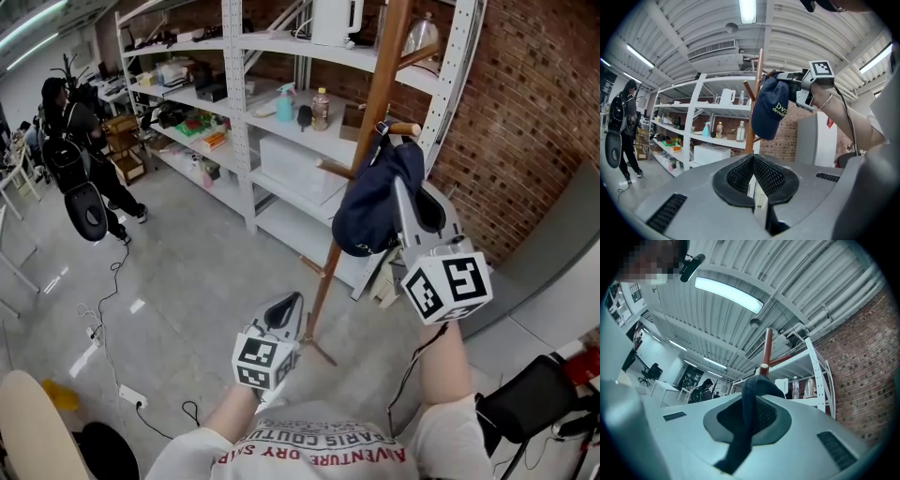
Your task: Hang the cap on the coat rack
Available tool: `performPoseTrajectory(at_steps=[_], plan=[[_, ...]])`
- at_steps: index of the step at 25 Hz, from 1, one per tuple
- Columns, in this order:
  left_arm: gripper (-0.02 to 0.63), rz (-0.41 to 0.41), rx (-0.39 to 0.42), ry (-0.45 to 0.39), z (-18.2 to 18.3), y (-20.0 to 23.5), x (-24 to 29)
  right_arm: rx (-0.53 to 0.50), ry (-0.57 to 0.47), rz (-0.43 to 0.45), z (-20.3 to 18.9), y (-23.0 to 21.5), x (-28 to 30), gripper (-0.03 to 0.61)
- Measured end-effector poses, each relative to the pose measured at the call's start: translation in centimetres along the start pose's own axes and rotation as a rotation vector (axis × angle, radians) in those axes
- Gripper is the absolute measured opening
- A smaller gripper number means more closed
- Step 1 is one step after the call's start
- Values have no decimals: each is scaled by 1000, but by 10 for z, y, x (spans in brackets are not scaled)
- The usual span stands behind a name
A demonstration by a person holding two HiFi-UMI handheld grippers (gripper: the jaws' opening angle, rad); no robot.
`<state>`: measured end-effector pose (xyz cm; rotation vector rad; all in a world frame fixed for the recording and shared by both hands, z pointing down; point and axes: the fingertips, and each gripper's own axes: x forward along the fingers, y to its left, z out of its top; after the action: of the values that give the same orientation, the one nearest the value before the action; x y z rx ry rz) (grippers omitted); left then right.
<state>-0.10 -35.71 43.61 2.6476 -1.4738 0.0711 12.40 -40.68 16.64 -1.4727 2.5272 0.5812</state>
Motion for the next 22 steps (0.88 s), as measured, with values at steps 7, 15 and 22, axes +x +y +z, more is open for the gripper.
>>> performPoseTrajectory(at_steps=[7,15,22], plan=[[6,9,1,28,-9,7,-6,22,44,-9,-28,0,4,25],[6,21,5,57,-17,13,-11,72,105,-3,-61,2,6,25],[6,17,9,90,-27,13,-11,53,94,-18,-66,3,4,25]])
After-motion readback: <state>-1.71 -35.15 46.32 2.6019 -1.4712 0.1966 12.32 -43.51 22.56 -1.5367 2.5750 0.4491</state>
